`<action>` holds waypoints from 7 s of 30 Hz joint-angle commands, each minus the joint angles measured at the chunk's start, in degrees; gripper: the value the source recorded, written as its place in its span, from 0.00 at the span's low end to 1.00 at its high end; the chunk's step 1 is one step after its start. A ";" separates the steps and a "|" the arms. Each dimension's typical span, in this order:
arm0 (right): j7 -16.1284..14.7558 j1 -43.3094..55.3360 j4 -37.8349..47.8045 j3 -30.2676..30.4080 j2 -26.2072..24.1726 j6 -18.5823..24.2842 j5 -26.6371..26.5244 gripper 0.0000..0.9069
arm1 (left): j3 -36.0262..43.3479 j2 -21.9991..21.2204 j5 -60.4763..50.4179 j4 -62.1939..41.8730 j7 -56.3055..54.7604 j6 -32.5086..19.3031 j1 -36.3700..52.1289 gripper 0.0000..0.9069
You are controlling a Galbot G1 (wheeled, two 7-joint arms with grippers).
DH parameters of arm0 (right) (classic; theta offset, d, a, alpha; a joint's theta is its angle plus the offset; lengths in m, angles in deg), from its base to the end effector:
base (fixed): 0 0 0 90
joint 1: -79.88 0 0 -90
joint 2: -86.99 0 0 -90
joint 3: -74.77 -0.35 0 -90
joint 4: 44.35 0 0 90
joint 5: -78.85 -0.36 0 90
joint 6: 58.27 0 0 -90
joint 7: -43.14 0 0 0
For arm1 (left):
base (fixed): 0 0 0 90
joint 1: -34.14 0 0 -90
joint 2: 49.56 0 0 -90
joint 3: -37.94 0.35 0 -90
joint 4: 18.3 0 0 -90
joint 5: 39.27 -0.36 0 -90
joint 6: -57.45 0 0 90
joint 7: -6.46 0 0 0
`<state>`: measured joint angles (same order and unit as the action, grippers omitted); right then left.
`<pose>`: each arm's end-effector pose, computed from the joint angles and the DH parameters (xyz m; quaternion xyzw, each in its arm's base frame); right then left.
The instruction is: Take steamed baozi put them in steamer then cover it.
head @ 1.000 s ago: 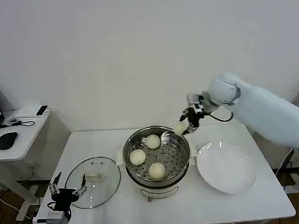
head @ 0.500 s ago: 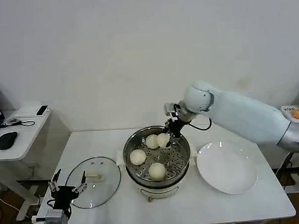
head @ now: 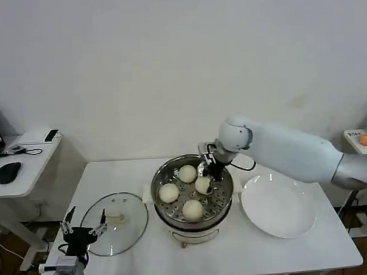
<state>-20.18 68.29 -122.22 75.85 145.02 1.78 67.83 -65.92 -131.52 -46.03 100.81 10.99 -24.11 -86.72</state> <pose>0.5349 0.0732 -0.1165 0.5690 -0.5268 0.5242 0.3520 0.1787 0.0991 -0.2962 0.0432 -0.9805 -0.1696 0.0897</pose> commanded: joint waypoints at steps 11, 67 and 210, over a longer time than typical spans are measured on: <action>0.27 0.01 0.22 0.67 -0.71 -0.10 1.68 0.69 | -0.01 0.02 0.06 0.11 -0.02 0.03 -0.25 1.00; 55.14 -87.59 -35.94 -99.42 -16.40 20.00 -25.25 1.00 | 2.52 0.93 -4.42 -0.71 -2.88 -5.60 1.79 1.00; 60.22 -108.83 -32.24 -107.06 12.14 27.66 -13.27 1.00 | 11.14 5.66 -63.56 -37.92 -18.26 -11.27 19.40 0.00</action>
<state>40.10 -40.51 -154.56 -31.28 157.07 29.33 54.40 -54.87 -125.95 -109.81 64.26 -5.83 -35.26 -67.46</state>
